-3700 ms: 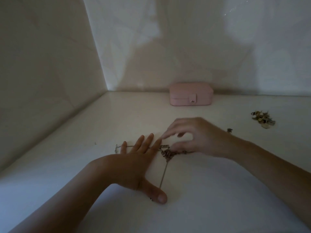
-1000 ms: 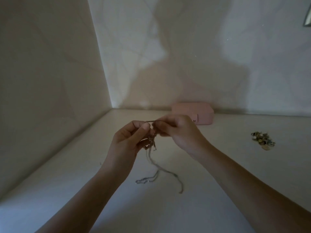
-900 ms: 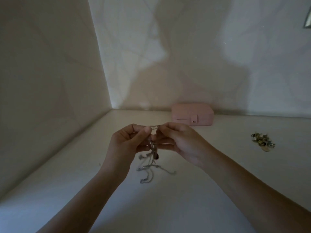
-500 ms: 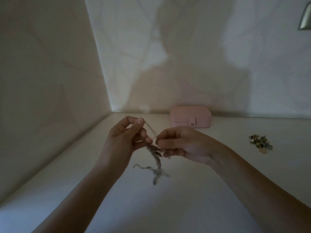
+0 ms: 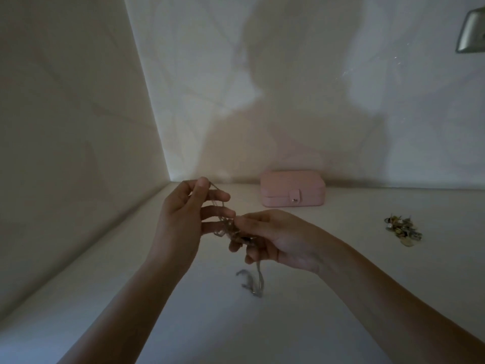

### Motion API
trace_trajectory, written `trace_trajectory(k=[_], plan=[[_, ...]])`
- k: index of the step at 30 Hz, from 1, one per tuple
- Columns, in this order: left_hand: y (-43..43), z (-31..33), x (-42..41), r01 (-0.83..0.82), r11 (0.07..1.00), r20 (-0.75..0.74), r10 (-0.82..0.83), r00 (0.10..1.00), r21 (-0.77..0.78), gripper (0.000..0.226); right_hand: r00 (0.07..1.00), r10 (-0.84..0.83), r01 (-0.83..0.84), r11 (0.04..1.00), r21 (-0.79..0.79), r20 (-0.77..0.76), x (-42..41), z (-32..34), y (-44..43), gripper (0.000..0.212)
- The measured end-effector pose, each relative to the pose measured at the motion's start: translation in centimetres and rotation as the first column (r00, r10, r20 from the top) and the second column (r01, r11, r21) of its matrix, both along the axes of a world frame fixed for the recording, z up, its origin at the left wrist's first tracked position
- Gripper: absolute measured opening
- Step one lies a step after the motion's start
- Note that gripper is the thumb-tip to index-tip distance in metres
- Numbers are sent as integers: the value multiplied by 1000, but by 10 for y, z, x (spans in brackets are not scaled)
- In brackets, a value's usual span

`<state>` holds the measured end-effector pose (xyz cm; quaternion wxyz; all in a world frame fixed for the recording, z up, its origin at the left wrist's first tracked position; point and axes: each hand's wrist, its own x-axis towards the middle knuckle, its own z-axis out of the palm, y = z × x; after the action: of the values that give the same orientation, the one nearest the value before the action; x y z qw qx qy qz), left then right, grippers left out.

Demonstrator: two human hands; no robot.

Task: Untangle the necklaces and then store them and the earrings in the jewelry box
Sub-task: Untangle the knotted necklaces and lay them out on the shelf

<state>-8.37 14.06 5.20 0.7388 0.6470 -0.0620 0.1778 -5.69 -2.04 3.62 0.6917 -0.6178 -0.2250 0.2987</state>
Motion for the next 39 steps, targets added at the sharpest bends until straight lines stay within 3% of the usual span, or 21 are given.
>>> trace_trajectory(k=[5, 9, 13, 17, 20, 23, 26, 28, 30, 34, 39], plan=[[7, -2, 3, -42, 998, -3, 42, 999, -52, 27, 971, -118, 141, 985, -99, 208, -1, -1, -1, 7], [7, -2, 3, -42, 997, -11, 41, 999, -60, 28, 880, -161, 256, 953, -161, 446, -9, 5, 1, 20], [8, 0, 1, -46, 997, 18, 47, 999, -57, 26, 710, -209, 428, 886, -176, 673, -11, -6, 9, 37], [7, -1, -1, 3, 999, 48, -2, 999, -35, 23, 643, -278, 419, 908, -23, 713, -15, -10, 16, 23], [6, -4, -1, 27, 1000, 47, -26, 999, -7, 21, 530, -365, 505, 861, 61, 765, -15, -11, 17, 17], [4, -6, 0, 17, 1000, 23, -17, 1000, 0, 21, 494, -403, 535, 839, 95, 770, -15, -12, 17, 18], [4, -8, 0, -7, 1000, -24, 7, 1000, 0, 20, 368, -365, 560, 821, 110, 855, -13, -14, 18, 17], [4, -9, 1, 2, 1000, -50, -3, 999, -14, 21, 342, -356, 573, 813, 107, 870, -11, -15, 18, 15], [5, -10, 2, 22, 999, -71, -24, 997, -36, 20, 383, -355, 575, 814, 81, 853, -11, -16, 18, 13], [8, -13, 3, 164, 983, -166, -149, 975, 79, 22, 596, -401, 539, 842, 24, 696, -8, -14, 15, 12], [10, -15, 3, 387, 903, -316, -317, 894, 188, 47, 852, -441, 432, 897, 98, 280, -5, -8, 10, 10]])
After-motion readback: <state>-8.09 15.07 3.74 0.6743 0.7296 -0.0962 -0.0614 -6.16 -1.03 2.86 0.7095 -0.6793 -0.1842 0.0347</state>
